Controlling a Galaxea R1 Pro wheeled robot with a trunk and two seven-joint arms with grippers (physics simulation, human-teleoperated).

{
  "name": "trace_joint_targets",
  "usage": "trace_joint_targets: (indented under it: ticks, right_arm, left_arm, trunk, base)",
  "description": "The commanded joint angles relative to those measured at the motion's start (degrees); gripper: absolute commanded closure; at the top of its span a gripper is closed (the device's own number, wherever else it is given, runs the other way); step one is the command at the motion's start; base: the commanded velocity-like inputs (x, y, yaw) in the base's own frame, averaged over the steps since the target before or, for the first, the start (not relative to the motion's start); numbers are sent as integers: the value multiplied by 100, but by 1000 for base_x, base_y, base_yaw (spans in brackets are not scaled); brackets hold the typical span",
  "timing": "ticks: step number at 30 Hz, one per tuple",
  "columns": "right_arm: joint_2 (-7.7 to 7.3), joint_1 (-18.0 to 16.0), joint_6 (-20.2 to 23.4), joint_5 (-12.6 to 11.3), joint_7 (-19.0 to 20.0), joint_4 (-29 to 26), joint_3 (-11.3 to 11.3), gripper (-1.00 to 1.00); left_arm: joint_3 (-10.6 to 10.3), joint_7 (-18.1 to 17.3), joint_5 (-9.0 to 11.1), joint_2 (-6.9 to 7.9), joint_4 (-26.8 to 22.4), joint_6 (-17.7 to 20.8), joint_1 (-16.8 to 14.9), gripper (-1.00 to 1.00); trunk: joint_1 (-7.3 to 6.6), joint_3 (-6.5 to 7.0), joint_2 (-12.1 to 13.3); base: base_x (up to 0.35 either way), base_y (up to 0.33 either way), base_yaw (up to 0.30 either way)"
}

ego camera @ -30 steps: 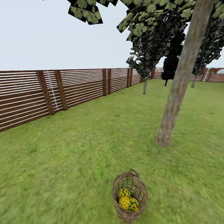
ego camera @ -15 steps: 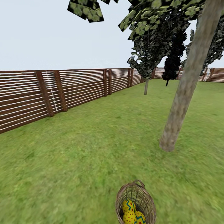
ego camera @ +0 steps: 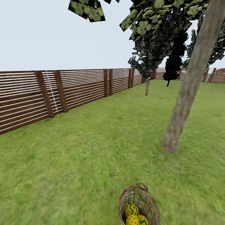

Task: Take the three Easter eggs out of the wicker basket on the lawn in the garden, then place them on the lawn next to a single tree (choose any tree) so that all three eggs are next to the same tree and none are left in the basket.

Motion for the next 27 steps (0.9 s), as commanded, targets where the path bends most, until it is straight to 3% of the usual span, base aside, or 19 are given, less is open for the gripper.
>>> trace_joint_targets:
  ticks: [1, 4, 7, 9, 10, 11, 13, 14, 16, 18, 20, 21, 23, 24, 25, 27]
  right_arm:
    - [0, -5, -16, -28, -3, -8, 12, -100]
    - [3, -19, 81, -48, 16, -168, 11, -100]
    - [29, -31, 553, -50, 64, -585, 9, -100]
    - [45, -38, 1123, -71, 76, -1167, -3, -100]
    - [46, -40, 1281, -75, 76, -1340, -8, -100]
    - [50, -47, 1606, -83, 71, -1689, -16, -100]
    - [57, -145, 2232, -127, 46, -2229, -31, -100]
    - [58, -222, 2379, -157, 41, -2306, -35, -100]
    - [60, -752, 2925, -405, 29, -2414, -44, -100]
    - [59, -1239, 3291, -663, 10, -2249, -43, -100]
    - [56, -1753, 3591, -884, -32, -1859, -43, -100]
    - [54, -2335, 3779, -1021, -87, -1351, -43, -100]
    - [48, -3089, 3911, -1120, -300, -675, -53, -100]
    - [48, -3385, 3997, -1192, -506, -416, -64, -100]
    - [65, -3754, 4506, -1441, -890, -168, -87, -100]
    - [76, -3885, 5021, -1678, -1025, -145, -100, -100]
  left_arm:
    - [-9, 5, 51, -18, -10, -11, -4, -100]
    - [-114, 18, 17, -153, -134, 18, -4, -100]
    - [-284, 227, -278, -234, -863, 252, -4, -100]
    - [-342, 723, -641, -273, -1740, 1054, -4, -100]
    - [-352, 892, -723, -282, -1964, 1326, -4, -100]
    - [-369, 1257, -851, -296, -2387, 1902, -4, -100]
    - [-390, 1888, -985, -346, -3181, 2946, -4, -100]
    - [-394, 1991, -1004, -369, -3373, 3152, -4, -100]
    - [-413, 2239, -1051, -499, -3948, 3782, -66, -100]
    - [-428, 2320, -1069, -601, -4143, 4135, -305, -100]
    - [-441, 2360, -1075, -666, -4167, 4468, -652, -100]
    - [-466, 2380, -1075, -709, -3995, 4809, -1037, -100]
    - [-489, 2398, -1069, -758, -3492, 5233, -1674, -100]
    - [-493, 2402, -1064, -776, -3131, 5386, -2031, -100]
    - [-495, 2403, -1055, -810, -2149, 5544, -2748, -100]
    - [-496, 2391, -1009, -864, -1361, 5582, -3259, -100]
  trunk:
    - [26, -31, -54]
    - [92, -85, -174]
    - [158, -139, -295]
    - [201, -175, -375]
    - [223, -193, -415]
    - [245, -211, -455]
    - [289, -247, -535]
    - [311, -265, -575]
    - [355, -301, -656]
    - [399, -337, -736]
    - [443, -372, -816]
    - [465, -390, -856]
    - [509, -426, -936]
    - [531, -444, -977]
    - [553, -462, -1017]
    - [597, -498, -1097]
  base:
    - [0, 0, 0]
    - [0, 0, 0]
    - [0, 0, 0]
    - [0, 0, 0]
    - [0, 0, 0]
    - [0, 0, 0]
    - [0, 0, 0]
    - [0, 0, 0]
    - [0, 0, 0]
    - [0, 0, 0]
    - [0, 0, 0]
    - [0, 0, 0]
    - [0, 0, 0]
    - [0, 0, 0]
    - [0, 0, 0]
    - [0, 0, 0]
